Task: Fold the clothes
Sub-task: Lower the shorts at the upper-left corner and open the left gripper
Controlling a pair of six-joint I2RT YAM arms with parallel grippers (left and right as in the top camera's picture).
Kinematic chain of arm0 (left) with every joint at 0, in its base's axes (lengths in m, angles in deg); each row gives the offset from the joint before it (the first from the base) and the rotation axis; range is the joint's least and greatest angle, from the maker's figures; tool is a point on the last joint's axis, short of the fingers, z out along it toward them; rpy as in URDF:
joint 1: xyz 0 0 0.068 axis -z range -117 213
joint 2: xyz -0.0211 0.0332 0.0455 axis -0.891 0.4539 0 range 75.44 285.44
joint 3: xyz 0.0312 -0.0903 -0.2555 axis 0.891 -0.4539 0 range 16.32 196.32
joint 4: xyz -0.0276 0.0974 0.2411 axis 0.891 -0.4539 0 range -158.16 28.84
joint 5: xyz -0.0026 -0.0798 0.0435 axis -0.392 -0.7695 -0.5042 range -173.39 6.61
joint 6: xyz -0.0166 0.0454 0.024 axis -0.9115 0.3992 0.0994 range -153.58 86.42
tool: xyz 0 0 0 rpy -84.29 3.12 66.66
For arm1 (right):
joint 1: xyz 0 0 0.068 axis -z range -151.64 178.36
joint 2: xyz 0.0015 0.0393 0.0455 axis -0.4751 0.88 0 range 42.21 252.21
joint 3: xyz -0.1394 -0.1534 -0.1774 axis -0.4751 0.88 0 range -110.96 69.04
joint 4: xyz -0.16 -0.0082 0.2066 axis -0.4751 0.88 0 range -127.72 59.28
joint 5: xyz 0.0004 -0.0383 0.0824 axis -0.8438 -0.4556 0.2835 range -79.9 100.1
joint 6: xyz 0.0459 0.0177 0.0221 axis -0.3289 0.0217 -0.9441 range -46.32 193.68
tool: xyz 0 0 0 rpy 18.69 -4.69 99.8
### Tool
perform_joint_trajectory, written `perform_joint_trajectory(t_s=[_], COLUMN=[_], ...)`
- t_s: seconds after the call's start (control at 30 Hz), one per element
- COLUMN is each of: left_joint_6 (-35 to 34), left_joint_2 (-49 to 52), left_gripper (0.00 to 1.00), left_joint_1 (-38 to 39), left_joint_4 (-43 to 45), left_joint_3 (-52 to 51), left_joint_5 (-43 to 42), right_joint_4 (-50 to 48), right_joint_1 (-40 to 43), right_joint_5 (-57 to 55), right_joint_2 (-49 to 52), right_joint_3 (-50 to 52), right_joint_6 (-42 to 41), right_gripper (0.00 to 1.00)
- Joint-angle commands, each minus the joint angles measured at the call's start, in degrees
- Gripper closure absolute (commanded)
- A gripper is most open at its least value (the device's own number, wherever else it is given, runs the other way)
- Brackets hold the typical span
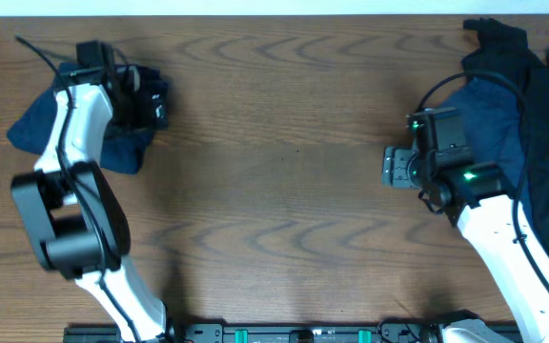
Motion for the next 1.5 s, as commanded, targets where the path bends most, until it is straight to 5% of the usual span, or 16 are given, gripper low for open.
perform_joint_trajectory(t_s=[0.0,0.13,0.2,0.3,0.5,0.73,1.03,1.47], left_joint_6=[0.92,0.98,0.94,0.7,0.74,0.72,0.5,0.28], left_joint_2=[-7.93,-10.19,-9.42,-6.8,0.33,7.15,7.96,8.5], left_gripper=[0.02,0.01,0.25,0.44,0.71,0.86,0.87,0.87], left_joint_1=[3.91,7.15,7.39,6.95,6.23,5.64,2.71,2.16], left_joint_4=[-0.11,1.29,3.43,6.78,10.84,16.83,26.99,23.67], left_joint_3=[0.81,0.79,0.79,0.79,0.79,0.79,0.79,0.28], left_joint_5=[0.48,0.52,0.87,1.53,1.53,4.02,6.43,2.21], right_joint_4=[-1.14,-1.18,-0.72,0.35,1.4,1.73,3.04,2.95], right_joint_1=[3.56,5.99,6.1,6.03,6.05,6.05,6.05,6.05], right_joint_5=[2.49,3.54,3.54,3.54,3.54,3.54,3.54,3.52], right_joint_2=[0.07,0.07,0.07,0.07,0.07,0.07,0.07,0.07], right_joint_3=[-0.17,-0.17,-0.17,-0.17,-0.17,-0.17,-0.17,-0.17], right_joint_6=[0.07,0.09,0.09,0.07,0.09,0.07,0.04,-0.15], right_gripper=[0.19,0.24,0.33,0.44,0.46,0.46,0.47,0.48])
